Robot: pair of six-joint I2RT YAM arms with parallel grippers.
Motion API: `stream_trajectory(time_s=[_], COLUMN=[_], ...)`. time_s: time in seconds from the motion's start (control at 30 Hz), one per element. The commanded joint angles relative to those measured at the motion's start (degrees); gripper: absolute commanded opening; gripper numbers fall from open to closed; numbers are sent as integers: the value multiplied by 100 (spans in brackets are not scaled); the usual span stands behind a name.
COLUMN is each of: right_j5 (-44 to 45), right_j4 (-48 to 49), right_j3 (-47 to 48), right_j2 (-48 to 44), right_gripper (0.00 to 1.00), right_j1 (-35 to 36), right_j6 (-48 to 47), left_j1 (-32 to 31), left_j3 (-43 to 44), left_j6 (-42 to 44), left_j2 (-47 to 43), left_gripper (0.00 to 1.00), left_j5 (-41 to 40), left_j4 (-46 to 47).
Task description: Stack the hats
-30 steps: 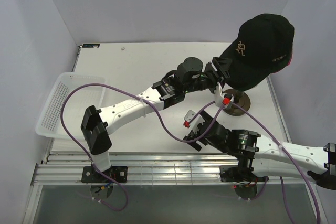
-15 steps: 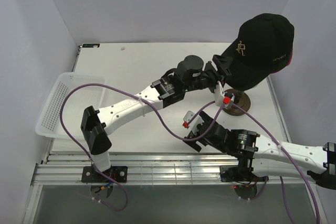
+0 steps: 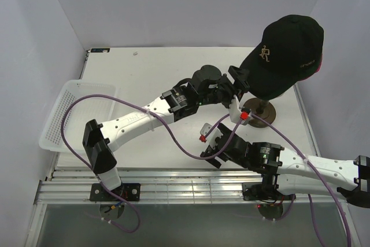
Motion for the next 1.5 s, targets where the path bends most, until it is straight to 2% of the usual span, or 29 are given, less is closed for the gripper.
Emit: stream_trajectory(time_s=[0.0, 0.1, 0.2, 0.23, 0.3, 0.33, 0.4, 0.5, 0.57, 0.73, 0.83, 1.17, 1.47], right_j5=[-16, -34, -95, -121, -139, -148, -174, -192, -192, -130, -165, -113, -113], right_j4=[34, 34, 34, 43, 43, 43, 34, 34, 34, 43, 34, 43, 34], right_j3=[269, 260, 243, 234, 251, 260, 278, 278, 278, 208, 181, 137, 155], right_j2=[-69, -78, -34, -17, 53, 80, 133, 133, 63, -122, -166, -175, -219], right_gripper=[96, 96, 96, 96, 96, 96, 96, 97, 97, 97, 97, 97, 97], right_j1=[-19, -19, -19, -19, -19, -19, -19, -19, -19, -19, -19, -19, -19], right_j6=[-1, -1, -18, -53, -62, -71, -89, -62, -36, -10, 17, 26, 43], left_j1=[-29, -20, -20, -20, -20, -20, -20, -20, -20, -108, -108, -108, -108], left_j3=[74, 127, 180, 215, 364, 425, 740, 1477, 1804, 2499, 2491, 2254, 2641], left_j6=[-85, -313, -603, -691, -972, -1104, -1342, -1746, -1975, -2318, -2327, -2327, -2239], left_j2=[-362, -608, -994, -1073, -1223, -1232, -1137, -690, -416, 602, 885, 991, 965], left_gripper=[80, 72, 59, 50, 39, 29, 22, 21, 23, 24, 24, 24, 25], left_j5=[9, 105, 325, 386, 553, 580, 676, 799, 826, 370, 150, 263, 158], left_j4=[-219, -456, -1017, -1168, -1519, -1529, -1503, -1520, -1433, -819, -353, -387, -167])
